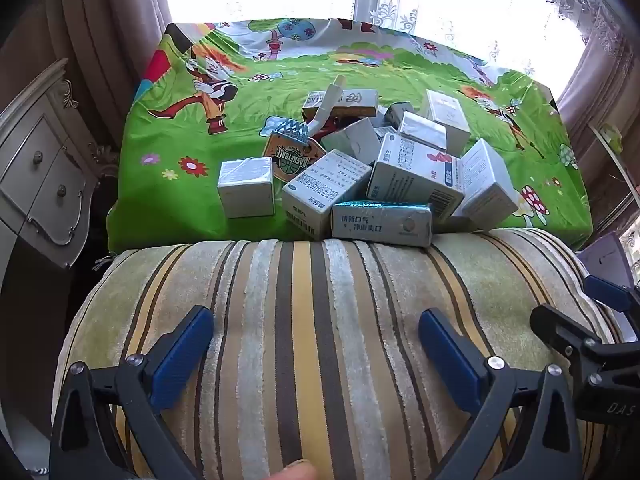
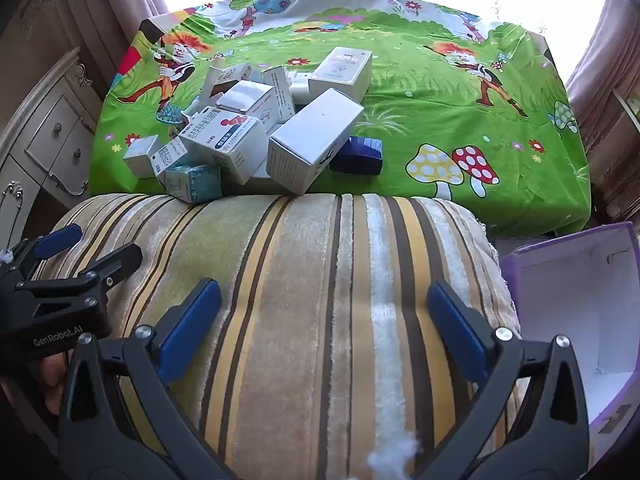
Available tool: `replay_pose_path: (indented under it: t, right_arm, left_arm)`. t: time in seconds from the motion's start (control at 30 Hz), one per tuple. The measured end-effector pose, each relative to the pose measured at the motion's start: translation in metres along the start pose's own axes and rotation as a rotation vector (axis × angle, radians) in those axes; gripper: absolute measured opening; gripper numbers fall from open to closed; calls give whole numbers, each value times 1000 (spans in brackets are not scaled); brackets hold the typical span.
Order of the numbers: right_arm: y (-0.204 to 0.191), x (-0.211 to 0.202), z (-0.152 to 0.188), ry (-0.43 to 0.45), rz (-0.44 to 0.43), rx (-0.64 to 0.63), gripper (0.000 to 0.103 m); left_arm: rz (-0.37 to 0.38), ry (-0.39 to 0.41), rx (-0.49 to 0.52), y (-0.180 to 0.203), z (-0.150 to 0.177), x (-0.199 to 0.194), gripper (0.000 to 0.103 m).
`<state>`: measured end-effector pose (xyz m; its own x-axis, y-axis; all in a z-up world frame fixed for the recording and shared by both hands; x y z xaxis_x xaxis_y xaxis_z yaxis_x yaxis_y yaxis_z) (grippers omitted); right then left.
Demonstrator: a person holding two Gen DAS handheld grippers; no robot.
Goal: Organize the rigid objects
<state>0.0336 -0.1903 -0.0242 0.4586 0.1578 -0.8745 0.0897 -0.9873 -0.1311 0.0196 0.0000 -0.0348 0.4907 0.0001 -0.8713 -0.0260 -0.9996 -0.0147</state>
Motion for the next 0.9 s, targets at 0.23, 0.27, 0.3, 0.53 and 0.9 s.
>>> replay_pose_path:
  t: [0.23,0.27,0.3,0.53,0.9]
  right_arm:
    - [-2,1,0,-6,12,-6,103]
    - [-1,1,0,-6,10,-5,103]
    - [0,1,-1,-6,7,-4,103]
    - [-1,1,-1,-7,3,-2,103]
    - [-1,2,-2,-12,2,-3,103]
  left_arm:
    - [-2,4,1,-1,0,-1,103]
    - [-6,6,4,0,1,-1,103]
    - [-5,7,4,-1,1,-2,103]
    - [-10,-3,9,-4,0,4,103]
    - [-24,-12,11,-1,-1,4,103]
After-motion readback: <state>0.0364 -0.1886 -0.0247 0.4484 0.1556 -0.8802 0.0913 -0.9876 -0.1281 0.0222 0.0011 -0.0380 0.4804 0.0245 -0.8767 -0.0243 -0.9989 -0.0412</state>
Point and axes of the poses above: each gripper's, at about its wrist camera, not at the fingertips, and x roughly the way its jaws point, y to its right, z to its underside, the point moved 4 cm from there along x, roughly the way its jaws point, and after that the axes turned 7 degrees about x, right-handed, at the moved point
